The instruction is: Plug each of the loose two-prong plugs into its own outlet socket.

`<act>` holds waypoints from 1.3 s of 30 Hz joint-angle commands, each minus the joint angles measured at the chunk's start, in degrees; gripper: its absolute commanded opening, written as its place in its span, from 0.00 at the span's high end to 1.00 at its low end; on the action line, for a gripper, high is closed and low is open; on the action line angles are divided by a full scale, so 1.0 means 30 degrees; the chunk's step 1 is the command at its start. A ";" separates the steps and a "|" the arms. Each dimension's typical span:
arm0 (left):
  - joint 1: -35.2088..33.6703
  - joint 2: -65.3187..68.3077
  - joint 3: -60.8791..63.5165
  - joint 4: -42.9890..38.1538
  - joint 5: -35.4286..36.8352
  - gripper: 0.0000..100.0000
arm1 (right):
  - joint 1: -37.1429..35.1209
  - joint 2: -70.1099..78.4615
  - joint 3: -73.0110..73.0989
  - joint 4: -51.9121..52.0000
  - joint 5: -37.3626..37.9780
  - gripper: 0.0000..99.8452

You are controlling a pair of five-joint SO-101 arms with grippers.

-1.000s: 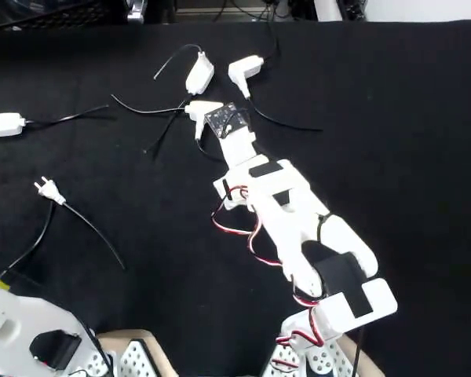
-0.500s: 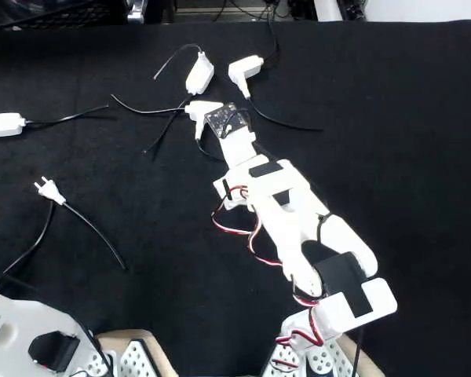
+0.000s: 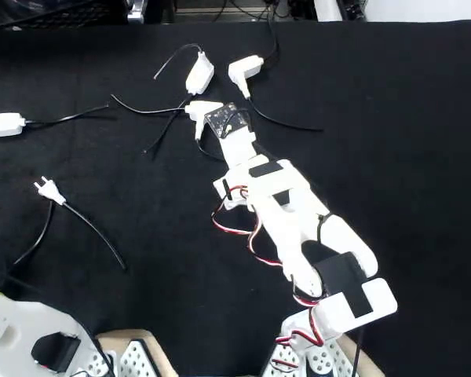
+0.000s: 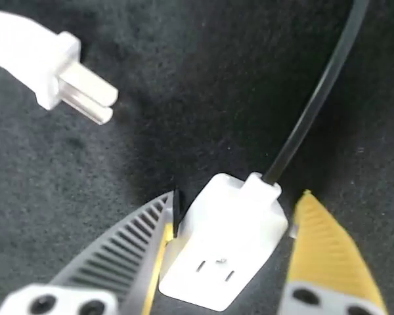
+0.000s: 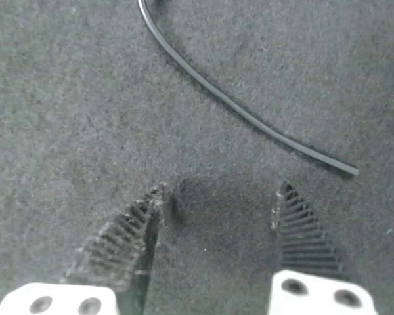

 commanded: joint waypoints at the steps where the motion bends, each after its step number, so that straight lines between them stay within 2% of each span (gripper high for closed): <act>1: -0.0044 -0.0117 0.0425 -0.0762 -0.5040 0.81 | -0.0234 -0.0073 -0.0806 -0.0029 0.0176 0.74; 5: 0.0396 -0.0117 0.0337 -0.0850 -0.5040 0.94 | -0.0234 -0.0044 -0.0806 -0.0059 0.0176 0.74; 10: 0.1392 -0.0147 0.0454 -0.0205 -0.4982 0.98 | -0.0234 -0.0044 -0.0835 -0.0059 0.0176 0.74; 13: 0.2125 -0.0264 0.0132 0.1817 -0.4982 0.97 | -0.0234 -0.0044 -0.0835 -0.0059 0.0176 0.74; 20: 0.2886 -0.4747 -0.2828 0.9289 -0.5128 0.97 | -0.0234 -0.0044 -0.0835 -0.0059 0.0176 0.74; 26: 0.3707 -0.8498 -0.3355 1.0491 -0.4542 0.97 | -0.0234 -0.0015 -0.0806 -0.0059 0.0176 0.74; 30: 0.6139 -1.0110 -0.1392 0.9055 0.0440 0.97 | -0.0234 -0.0073 -0.0806 0.0000 0.0176 0.74; 36: 1.1297 -1.3451 0.3824 0.1143 0.9407 0.97 | 0.0059 -0.0073 -0.0806 -0.0029 0.0176 0.74; 39: 1.4315 -1.6440 0.6022 -0.0821 1.2337 0.97 | 0.0147 -0.0073 -0.0806 -0.0059 0.0176 0.74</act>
